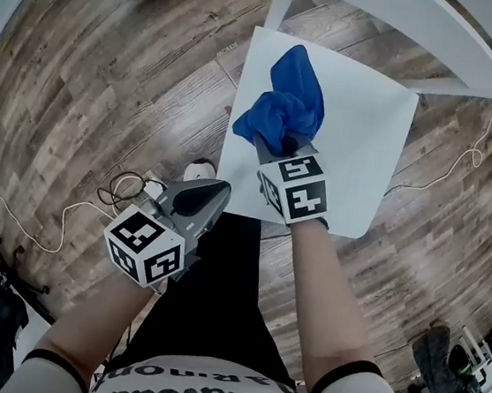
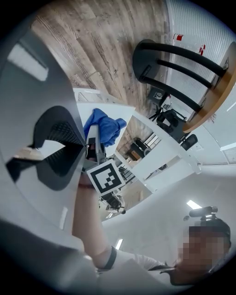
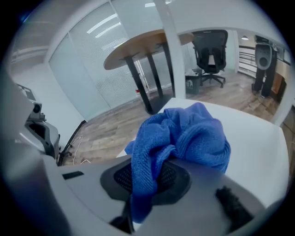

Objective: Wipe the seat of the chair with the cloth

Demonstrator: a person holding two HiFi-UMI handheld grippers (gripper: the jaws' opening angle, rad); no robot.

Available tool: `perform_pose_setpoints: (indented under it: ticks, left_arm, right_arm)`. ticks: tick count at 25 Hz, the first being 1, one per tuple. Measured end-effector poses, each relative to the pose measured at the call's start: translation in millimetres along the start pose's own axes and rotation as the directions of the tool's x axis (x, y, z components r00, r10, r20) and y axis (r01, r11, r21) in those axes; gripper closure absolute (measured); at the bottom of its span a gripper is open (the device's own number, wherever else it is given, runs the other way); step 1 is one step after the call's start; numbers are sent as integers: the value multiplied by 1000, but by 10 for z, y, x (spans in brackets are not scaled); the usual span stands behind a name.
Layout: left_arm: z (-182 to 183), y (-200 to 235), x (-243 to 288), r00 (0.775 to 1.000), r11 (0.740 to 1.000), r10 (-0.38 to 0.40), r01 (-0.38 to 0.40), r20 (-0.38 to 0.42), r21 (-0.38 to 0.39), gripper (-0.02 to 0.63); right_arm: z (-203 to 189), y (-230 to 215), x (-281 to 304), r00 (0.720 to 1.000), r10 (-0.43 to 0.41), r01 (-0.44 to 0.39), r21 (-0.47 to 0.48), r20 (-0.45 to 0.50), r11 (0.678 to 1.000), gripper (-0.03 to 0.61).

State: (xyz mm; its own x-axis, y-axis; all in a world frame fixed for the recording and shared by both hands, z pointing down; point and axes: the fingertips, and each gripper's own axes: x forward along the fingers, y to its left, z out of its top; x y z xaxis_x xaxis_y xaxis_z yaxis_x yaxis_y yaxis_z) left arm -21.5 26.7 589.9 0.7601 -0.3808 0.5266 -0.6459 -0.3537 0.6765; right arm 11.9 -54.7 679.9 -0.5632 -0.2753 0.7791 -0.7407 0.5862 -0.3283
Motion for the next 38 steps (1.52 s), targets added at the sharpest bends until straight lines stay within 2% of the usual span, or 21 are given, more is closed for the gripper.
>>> perform_pose_setpoints:
  ticks: [4,7,14,19,22,26,27,28,29,31,32,35,38]
  left_arm:
    - [-12,-132,121,999,999,-43,44,-19,23,609]
    - [-67,-155,170,998,998,-53,54,-32,24,609]
    - [-196,-184,191,996,998,-61,63,-64,30,609]
    - [-197,-111,170,997,998,-53,55,-57,30,609]
    - [-214,-61,136,998,999,-43,44,-47,22,609]
    - [-269,-11,68,998,999,-34,35,-45,20,609]
    - [-281,7,41,999,999,-30,31,-45,19,609]
    - [-292,28,9,999,1000,-26,27,-45,17,609]
    - [-302,53,-25,999,1000,-22,22,-45,15,609]
    - [-321,102,-83,999,1000,-15,16,-47,16,609]
    - [-327,123,-105,999,1000,-12,13,-47,17,609]
    - [-287,178,-150,1000,1000,3,-2,-29,21,609]
    - [-209,220,-200,1000,1000,24,-24,9,15,609]
  right_arm:
    - [-171,-520,-325,991,-121,112,138,62,984,518]
    - [-329,-850,-568,980,-181,161,199,87,967,520]
    - [-638,-1493,-1047,933,-338,274,358,127,893,520]
    - [-855,-1845,-1343,881,-454,348,472,131,810,520]
    - [-996,-1990,-1480,861,-497,383,505,108,773,521]
    - [-1185,-2153,-1694,828,-558,427,590,49,685,520]
    - [-1144,-2138,-1750,822,-566,423,595,65,683,520]
    - [-1041,-2074,-1797,821,-561,403,586,109,703,520]
    - [-890,-1956,-1827,824,-540,366,565,173,740,520]
    - [-561,-1597,-1792,840,-451,261,504,302,823,520]
    - [-437,-1383,-1717,853,-396,207,475,341,855,520]
    - [-239,-697,-1298,907,-213,56,397,362,916,520]
    - [-153,-40,-817,946,-47,-58,310,322,949,520]
